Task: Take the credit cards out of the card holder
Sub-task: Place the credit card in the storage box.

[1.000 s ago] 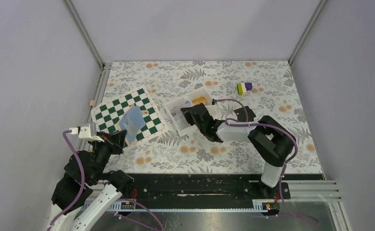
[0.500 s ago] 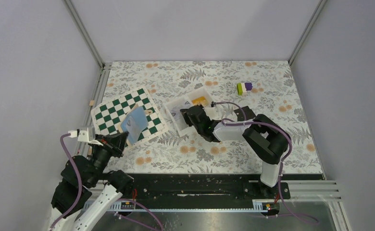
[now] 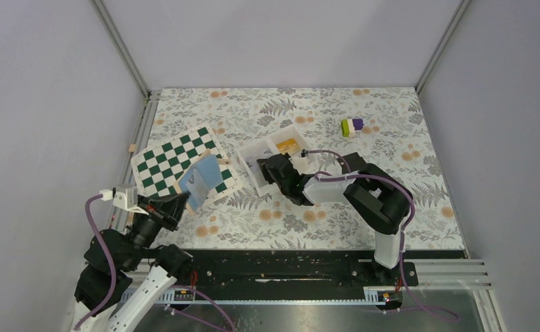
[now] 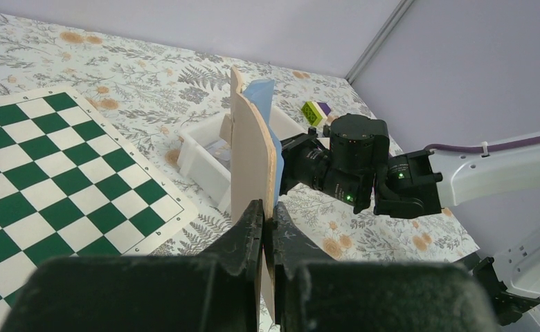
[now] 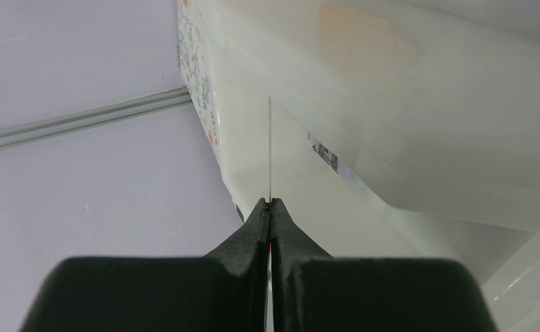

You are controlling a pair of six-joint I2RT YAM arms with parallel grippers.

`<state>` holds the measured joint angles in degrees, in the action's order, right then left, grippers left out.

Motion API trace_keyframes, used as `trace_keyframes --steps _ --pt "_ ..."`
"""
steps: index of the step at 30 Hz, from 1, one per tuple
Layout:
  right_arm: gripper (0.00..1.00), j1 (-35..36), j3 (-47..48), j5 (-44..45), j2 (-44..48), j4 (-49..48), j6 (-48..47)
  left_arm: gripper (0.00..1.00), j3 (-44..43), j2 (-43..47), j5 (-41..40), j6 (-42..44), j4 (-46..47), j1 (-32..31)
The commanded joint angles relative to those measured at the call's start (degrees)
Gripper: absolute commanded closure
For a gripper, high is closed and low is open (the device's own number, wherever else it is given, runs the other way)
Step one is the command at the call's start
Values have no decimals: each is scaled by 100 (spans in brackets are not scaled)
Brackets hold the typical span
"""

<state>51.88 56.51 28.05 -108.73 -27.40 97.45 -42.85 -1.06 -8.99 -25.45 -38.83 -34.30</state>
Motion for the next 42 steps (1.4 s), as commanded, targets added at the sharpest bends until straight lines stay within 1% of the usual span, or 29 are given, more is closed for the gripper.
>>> trace_keyframes --steps 1,8,13,18,30,33,37,42 --pt "100 105 194 540 -32 220 317 100 -13 251 44 67 454 22" --pt "100 154 407 651 -18 816 580 100 -15 264 39 76 453 20" --pt "100 166 545 663 -202 908 884 100 -13 311 25 76 446 20" --pt "100 165 824 761 -303 1222 919 100 -13 352 20 76 438 20" --pt "100 148 946 644 -708 1219 1160 100 -22 383 27 93 438 21" --pt "100 149 1029 625 -763 1343 1230 100 -22 387 21 89 438 20" --pt "89 115 1066 526 -809 1453 1362 100 -22 387 31 93 436 20" --pt "85 70 1057 493 -762 1574 1372 100 -22 396 30 84 429 20"
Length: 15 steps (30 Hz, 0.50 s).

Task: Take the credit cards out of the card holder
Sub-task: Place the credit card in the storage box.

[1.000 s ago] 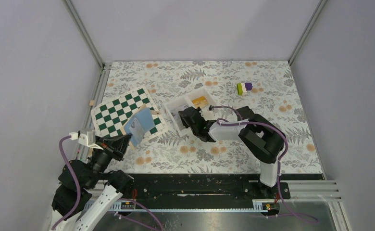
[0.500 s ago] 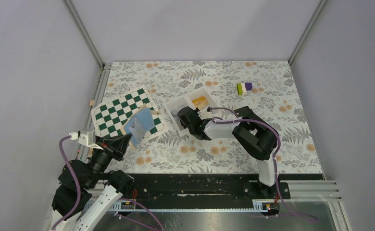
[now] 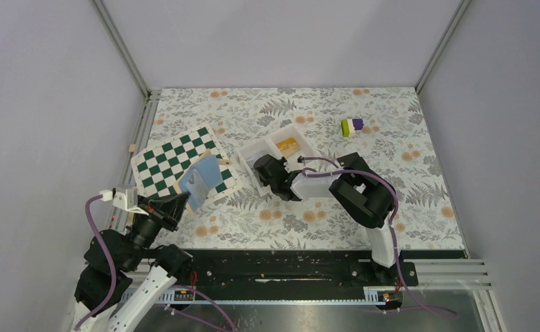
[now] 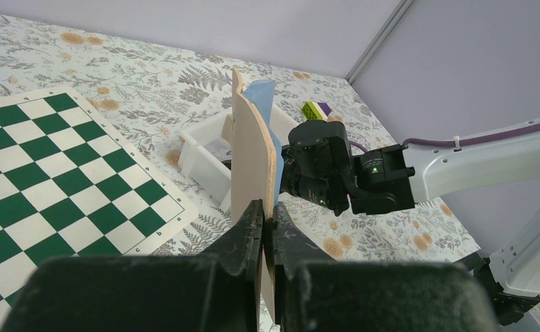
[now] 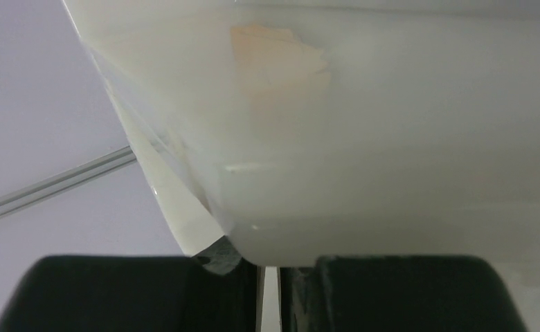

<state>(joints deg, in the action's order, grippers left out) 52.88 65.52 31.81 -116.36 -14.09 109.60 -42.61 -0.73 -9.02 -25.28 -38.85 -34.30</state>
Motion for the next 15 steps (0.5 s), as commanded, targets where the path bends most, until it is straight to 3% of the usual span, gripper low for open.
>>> trace_keyframes --steps 1,8,15 --pt "84 -33 148 108 13 262 150 100 -46 363 32 67 439 20" --pt "77 -57 112 89 194 415 8 100 -36 354 32 58 433 20" --pt "70 -126 211 226 543 722 -897 100 -32 332 63 50 437 20"
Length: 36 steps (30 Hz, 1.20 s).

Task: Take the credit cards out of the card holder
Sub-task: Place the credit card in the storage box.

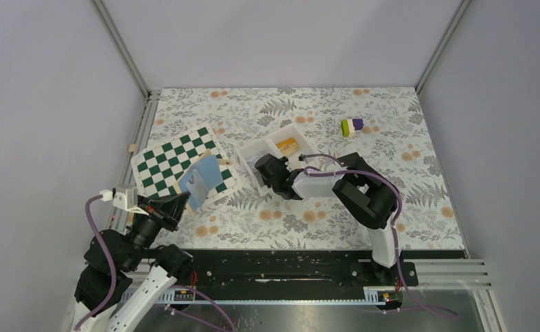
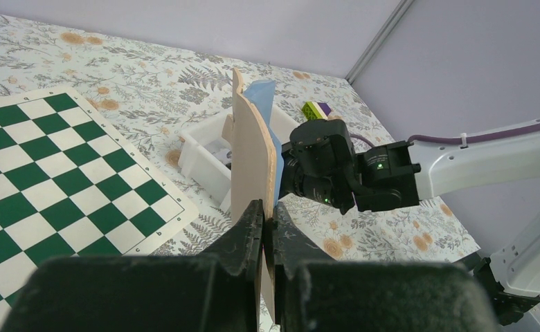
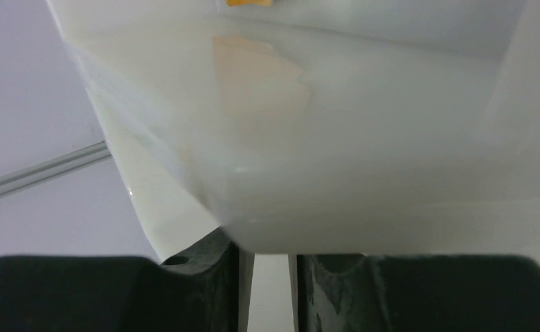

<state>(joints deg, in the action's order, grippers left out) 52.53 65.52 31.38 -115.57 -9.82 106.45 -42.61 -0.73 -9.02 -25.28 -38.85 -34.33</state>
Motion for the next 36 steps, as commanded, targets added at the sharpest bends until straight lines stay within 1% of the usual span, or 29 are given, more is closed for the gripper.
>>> trace_keyframes --steps 1,5,9,12,14,16,19,23,25,27,29,30,32,33,34,36 --pt "68 -107 242 265 500 368 -703 100 -29 330 58 49 442 22" --pt "63 -195 231 132 565 431 -922 100 -30 281 64 58 466 22" --pt "63 -243 207 120 611 444 -1098 100 -28 258 84 58 466 23" --pt "61 -250 472 221 656 787 -1632 100 -30 282 59 42 453 28" --pt "56 -275 719 186 619 1202 -1946 100 -28 284 49 41 457 23" --pt "50 -316 831 30 605 1327 -2216 100 -28 284 47 45 454 25" --pt "37 -335 943 -37 583 1493 -2733 100 -28 284 32 41 448 22" --pt "26 -405 1079 -339 558 1512 -3669 100 -30 278 32 48 448 22" --pt "23 -446 1086 -425 593 1522 -3991 100 -28 275 30 50 453 23" --pt "26 -527 968 -664 656 1327 -4263 100 -28 275 19 49 449 22" --pt "34 -622 849 -847 712 1171 -4342 100 -28 267 23 49 453 22" --pt "41 -656 789 -925 734 1072 -4396 100 -28 259 27 51 463 22" --pt "66 -665 816 -947 770 1043 -4669 100 -32 234 25 58 476 27" --pt "78 -658 880 -931 795 1075 -4808 100 -29 220 24 65 477 23" --pt "84 -657 930 -939 806 1091 -4977 100 -28 210 27 67 475 23" --pt "89 -661 1057 -1107 854 1061 -5570 100 -33 206 10 71 475 22"
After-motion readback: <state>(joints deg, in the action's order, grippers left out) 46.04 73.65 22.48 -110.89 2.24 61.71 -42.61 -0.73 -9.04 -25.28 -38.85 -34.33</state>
